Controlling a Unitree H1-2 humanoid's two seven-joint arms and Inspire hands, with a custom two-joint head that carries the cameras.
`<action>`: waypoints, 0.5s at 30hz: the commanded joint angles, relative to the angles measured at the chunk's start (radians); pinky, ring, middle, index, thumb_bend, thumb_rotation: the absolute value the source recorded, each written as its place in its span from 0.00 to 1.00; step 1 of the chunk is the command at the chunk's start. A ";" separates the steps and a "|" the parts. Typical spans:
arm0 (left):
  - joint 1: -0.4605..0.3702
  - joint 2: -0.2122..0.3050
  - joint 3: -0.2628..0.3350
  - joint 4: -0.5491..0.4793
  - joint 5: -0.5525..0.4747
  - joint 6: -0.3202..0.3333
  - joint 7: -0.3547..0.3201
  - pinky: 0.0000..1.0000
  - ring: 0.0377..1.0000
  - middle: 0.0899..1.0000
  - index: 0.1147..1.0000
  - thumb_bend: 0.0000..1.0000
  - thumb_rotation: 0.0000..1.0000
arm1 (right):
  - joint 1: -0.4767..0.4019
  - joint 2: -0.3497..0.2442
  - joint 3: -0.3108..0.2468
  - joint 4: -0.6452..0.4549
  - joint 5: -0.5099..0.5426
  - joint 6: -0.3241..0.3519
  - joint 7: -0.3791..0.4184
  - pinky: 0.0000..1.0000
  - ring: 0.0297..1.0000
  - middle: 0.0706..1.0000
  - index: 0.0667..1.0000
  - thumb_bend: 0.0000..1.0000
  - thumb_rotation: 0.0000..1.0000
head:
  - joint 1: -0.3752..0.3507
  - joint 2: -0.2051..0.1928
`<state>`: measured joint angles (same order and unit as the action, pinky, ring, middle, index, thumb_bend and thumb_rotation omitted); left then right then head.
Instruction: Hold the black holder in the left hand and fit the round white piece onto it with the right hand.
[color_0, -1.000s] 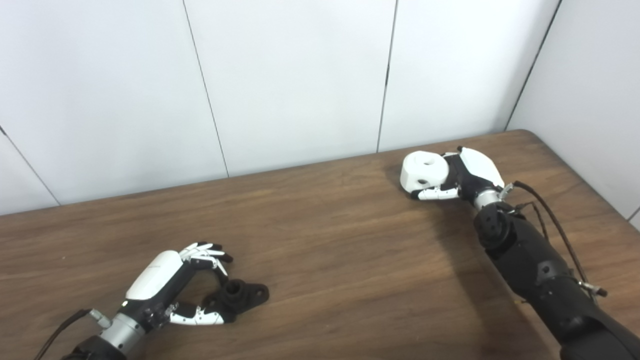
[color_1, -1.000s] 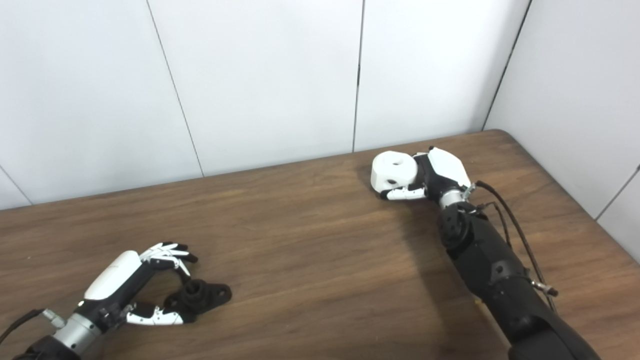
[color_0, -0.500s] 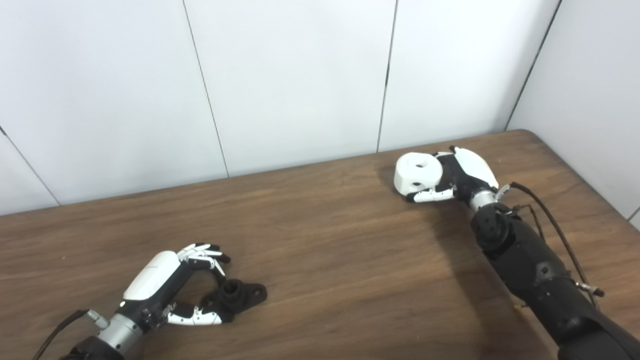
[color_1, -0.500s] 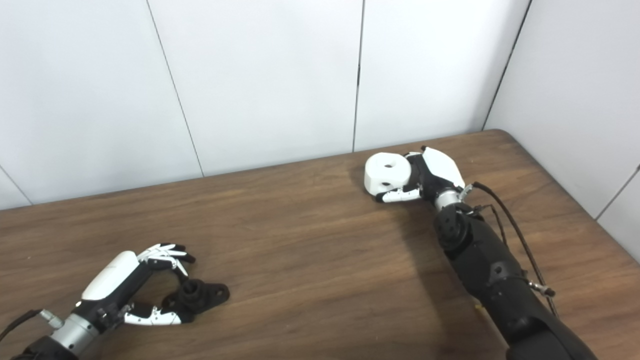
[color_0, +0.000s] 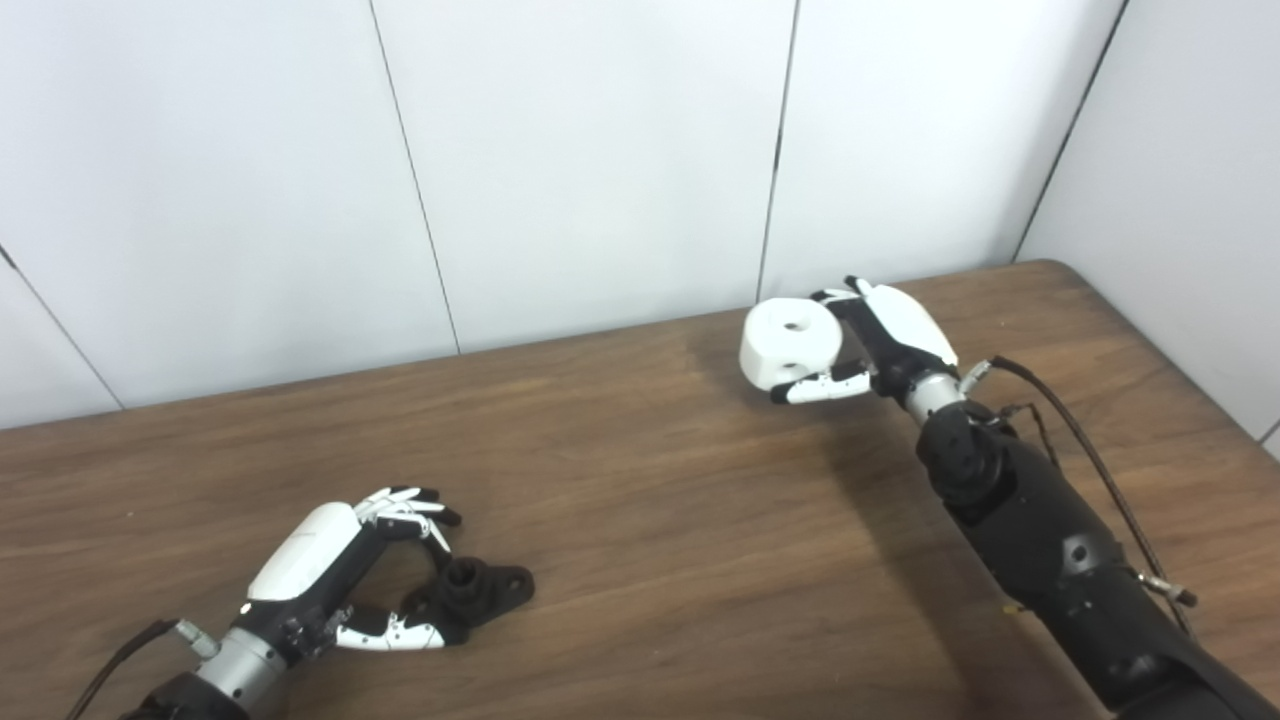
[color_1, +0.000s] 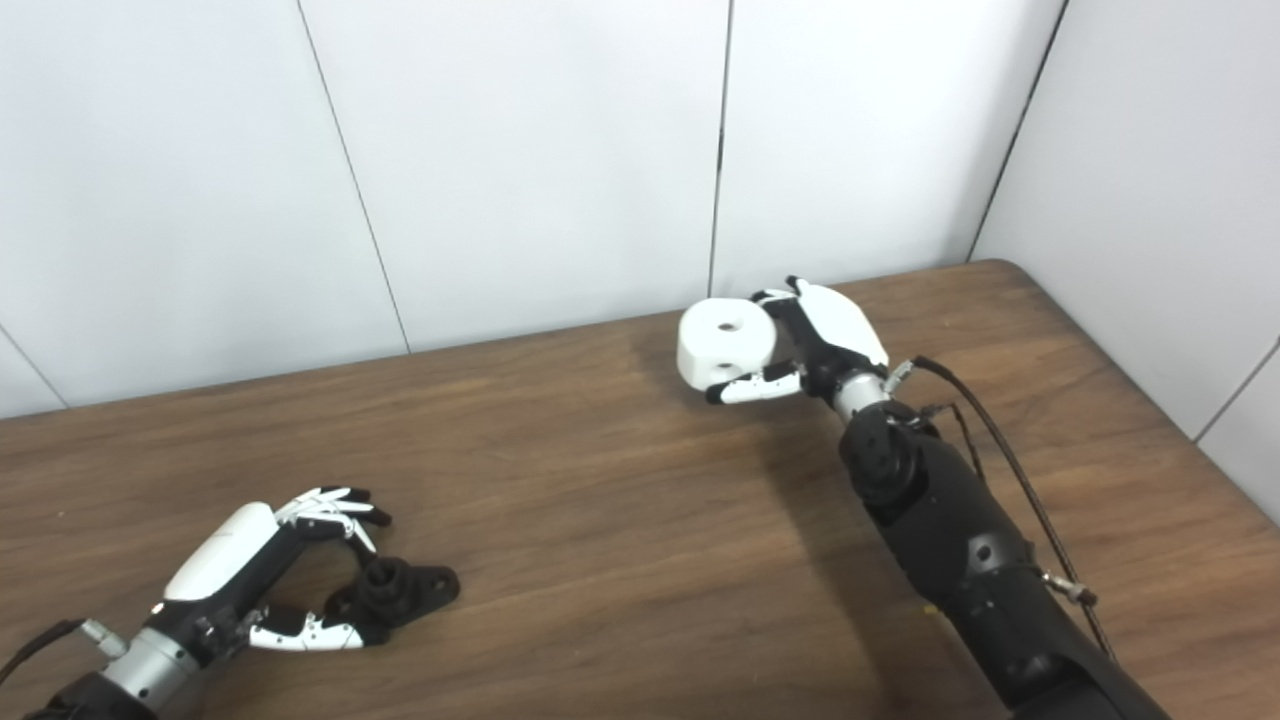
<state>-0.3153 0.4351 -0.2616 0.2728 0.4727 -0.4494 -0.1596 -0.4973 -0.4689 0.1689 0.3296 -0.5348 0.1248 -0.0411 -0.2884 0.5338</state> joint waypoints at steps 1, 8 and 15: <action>-0.031 0.008 0.005 0.005 0.008 -0.016 0.018 0.95 0.89 0.76 0.41 0.52 0.05 | -0.032 -0.002 -0.002 -0.058 0.001 -0.036 0.000 1.00 1.00 0.88 0.50 0.57 0.34 | 0.005 0.001; -0.032 0.001 0.003 0.012 0.018 -0.009 0.018 0.96 0.90 0.77 0.41 0.52 0.05 | -0.017 0.031 0.015 -0.182 0.022 -0.024 0.080 1.00 1.00 0.89 0.47 0.55 0.24 | 0.016 0.004; -0.037 -0.008 0.003 0.020 0.021 -0.016 0.031 0.96 0.90 0.77 0.41 0.52 0.05 | -0.005 0.064 0.029 -0.260 0.038 -0.024 0.149 1.00 1.00 0.88 0.45 0.51 0.16 | 0.039 0.009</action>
<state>-0.3224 0.4164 -0.2629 0.2956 0.4765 -0.4544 -0.1463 -0.4758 -0.4001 0.2051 0.1180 -0.5107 0.1159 0.1029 -0.2531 0.5415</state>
